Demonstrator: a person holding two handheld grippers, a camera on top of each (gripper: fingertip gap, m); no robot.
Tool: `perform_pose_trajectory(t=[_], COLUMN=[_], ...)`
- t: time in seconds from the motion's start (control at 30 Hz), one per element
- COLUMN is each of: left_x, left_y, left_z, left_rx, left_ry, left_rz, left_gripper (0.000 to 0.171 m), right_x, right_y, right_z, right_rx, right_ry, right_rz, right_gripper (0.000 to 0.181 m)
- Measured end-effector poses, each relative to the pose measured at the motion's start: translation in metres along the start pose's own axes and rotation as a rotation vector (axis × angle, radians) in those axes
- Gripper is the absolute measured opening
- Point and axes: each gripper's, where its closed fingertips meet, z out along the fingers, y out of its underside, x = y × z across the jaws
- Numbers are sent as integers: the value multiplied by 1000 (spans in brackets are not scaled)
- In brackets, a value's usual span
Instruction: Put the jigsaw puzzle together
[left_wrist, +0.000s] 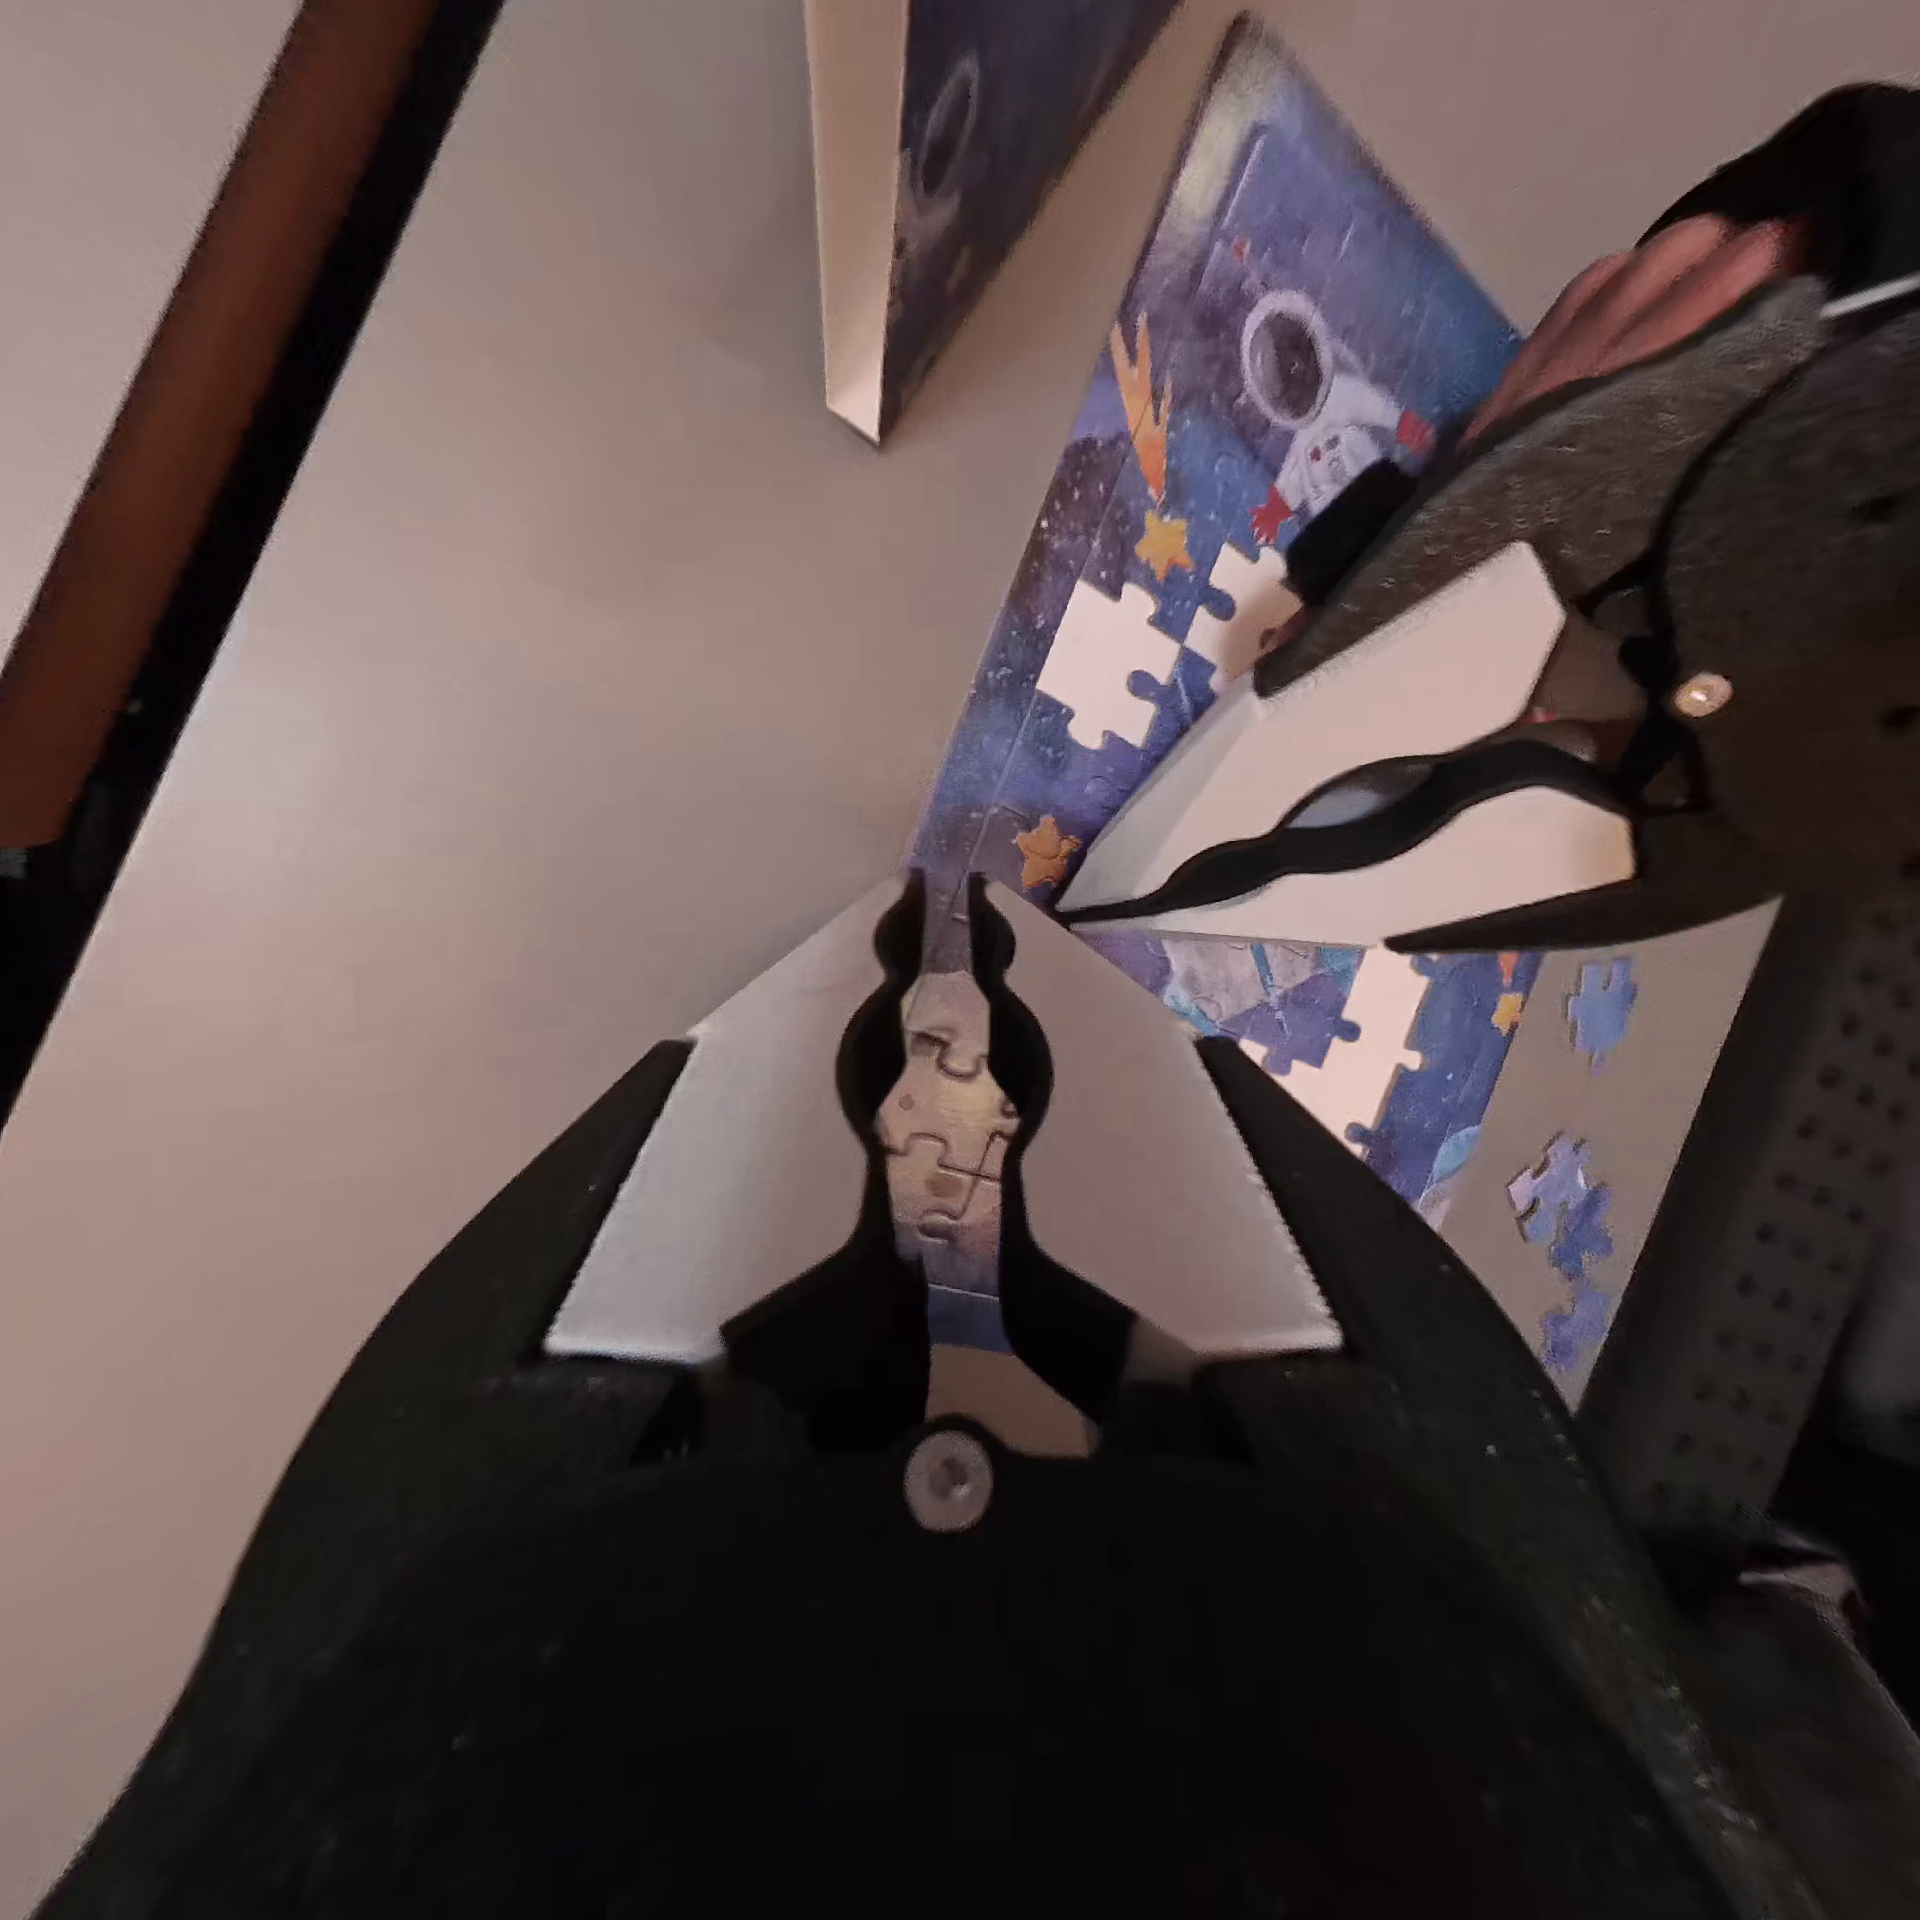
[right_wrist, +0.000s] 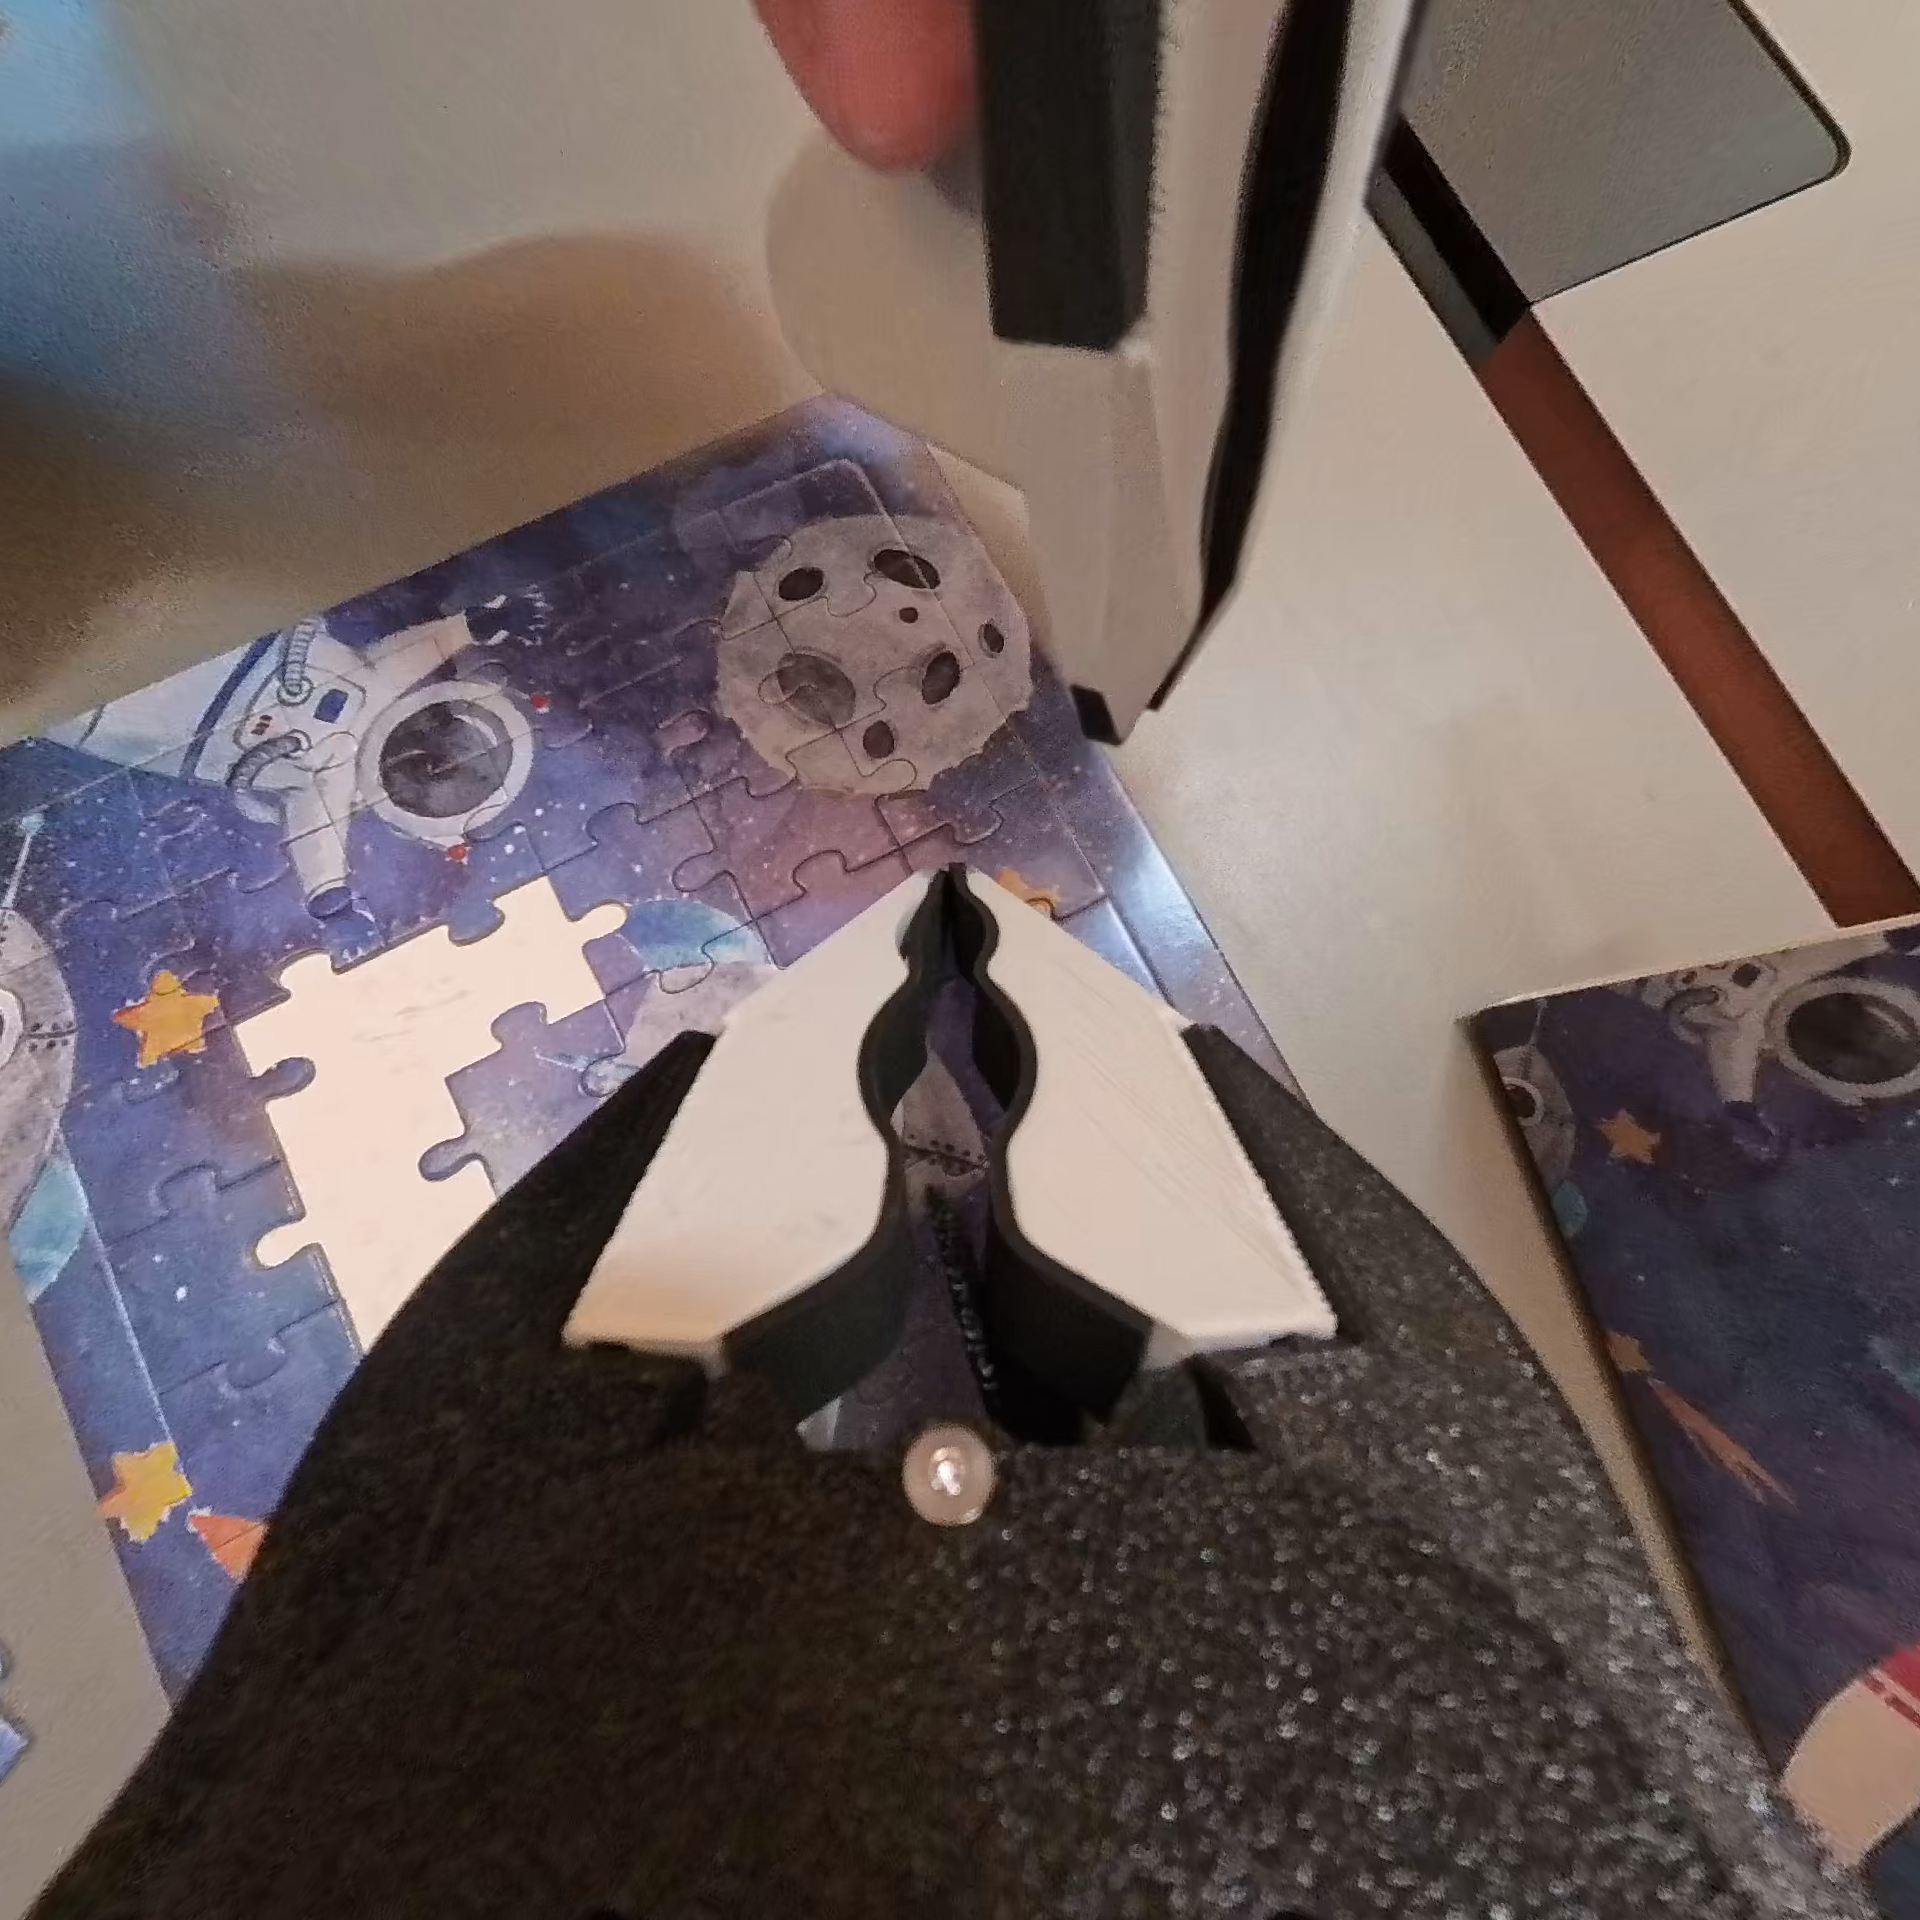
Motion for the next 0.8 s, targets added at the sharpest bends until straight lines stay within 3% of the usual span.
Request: perform_pose_trajectory(t=[0.07,0.27,0.53,0.63,0.73,0.8], left_x=[5,13,8,9,20,15], left_y=[3,11,14,11,1,3], left_z=[-2,17,22,22,28,31], left_rx=[42,123,157,105,122,116], left_ry=[-37,-78,-100,-159,-138,-166], left_rz=[33,44,27,73,75,79], left_gripper=[0,0,0,0,0,0], right_x=[0,23,10,10,14,18], right_y=[0,-16,7,7,0,8], right_z=[0,-21,-6,-6,-30,-59], right_rx=[1,117,-26,-32,14,-37], right_ry=[-7,-5,16,13,-44,-64], right_rz=[3,130,6,4,64,69], right_gripper=[0,0,0,0,0,0])
